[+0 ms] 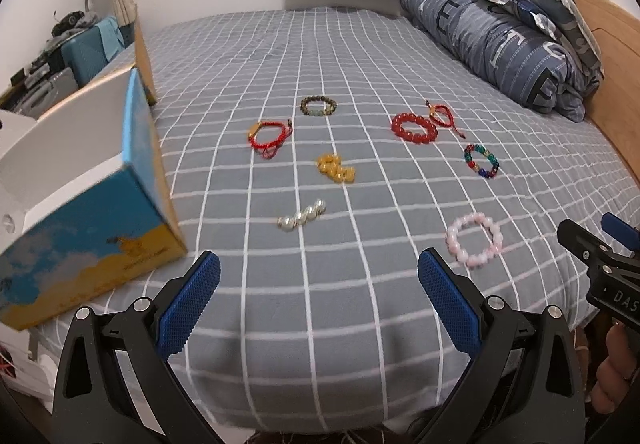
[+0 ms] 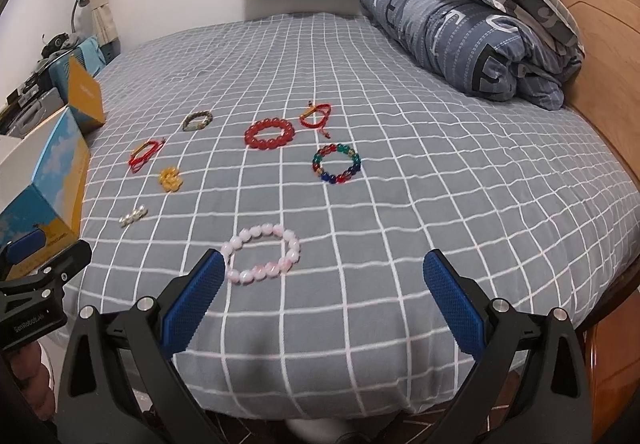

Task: Organize jewelry
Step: 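Grasp the amber bead cluster with the left tool while the right tool grasps the multicolour bracelet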

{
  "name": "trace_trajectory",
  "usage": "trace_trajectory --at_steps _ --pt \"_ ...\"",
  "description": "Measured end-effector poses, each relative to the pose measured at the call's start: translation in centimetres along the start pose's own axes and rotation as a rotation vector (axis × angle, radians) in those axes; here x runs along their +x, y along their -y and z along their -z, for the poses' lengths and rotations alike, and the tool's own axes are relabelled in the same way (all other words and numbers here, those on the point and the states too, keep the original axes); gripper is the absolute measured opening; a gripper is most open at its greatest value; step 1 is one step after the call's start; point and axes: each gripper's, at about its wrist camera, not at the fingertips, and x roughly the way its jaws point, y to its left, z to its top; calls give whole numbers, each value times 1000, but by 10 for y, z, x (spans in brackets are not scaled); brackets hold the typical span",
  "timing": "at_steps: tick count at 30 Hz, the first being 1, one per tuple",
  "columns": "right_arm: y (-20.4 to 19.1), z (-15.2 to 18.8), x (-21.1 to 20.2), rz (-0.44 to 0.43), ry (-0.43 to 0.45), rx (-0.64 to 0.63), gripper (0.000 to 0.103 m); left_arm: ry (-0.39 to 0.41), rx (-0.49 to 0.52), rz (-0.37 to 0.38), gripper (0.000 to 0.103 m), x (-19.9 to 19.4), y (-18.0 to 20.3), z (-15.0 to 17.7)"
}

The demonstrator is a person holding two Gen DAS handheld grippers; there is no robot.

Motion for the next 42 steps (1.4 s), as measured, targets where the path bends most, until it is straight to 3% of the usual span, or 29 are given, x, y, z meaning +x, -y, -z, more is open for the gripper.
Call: trace_trajectory --at_steps 6,14,22,30,32,35,37,42 --pt "9 -29 33 22 -19 -7 96 -10 -15 0 97 37 2 -34" --pt "22 -60 105 26 -117 -9 96 -98 -39 18 97 112 5 -68" --pt "27 -68 158 37 -173 -12 95 -170 -23 18 97 162 15 -78" --pt "43 -69 193 25 -235 51 85 -189 5 -5 94 182 23 -80" --pt "46 -68 198 26 -250 65 78 -186 14 -13 91 182 25 -79" --pt "45 -66 199 35 -247 58 71 -184 13 -6 78 179 24 -78" --pt "44 -67 199 41 -243 48 60 -186 7 5 63 177 24 -78" --pt "39 -70 198 36 -247 26 35 -195 -5 21 40 174 22 -78"
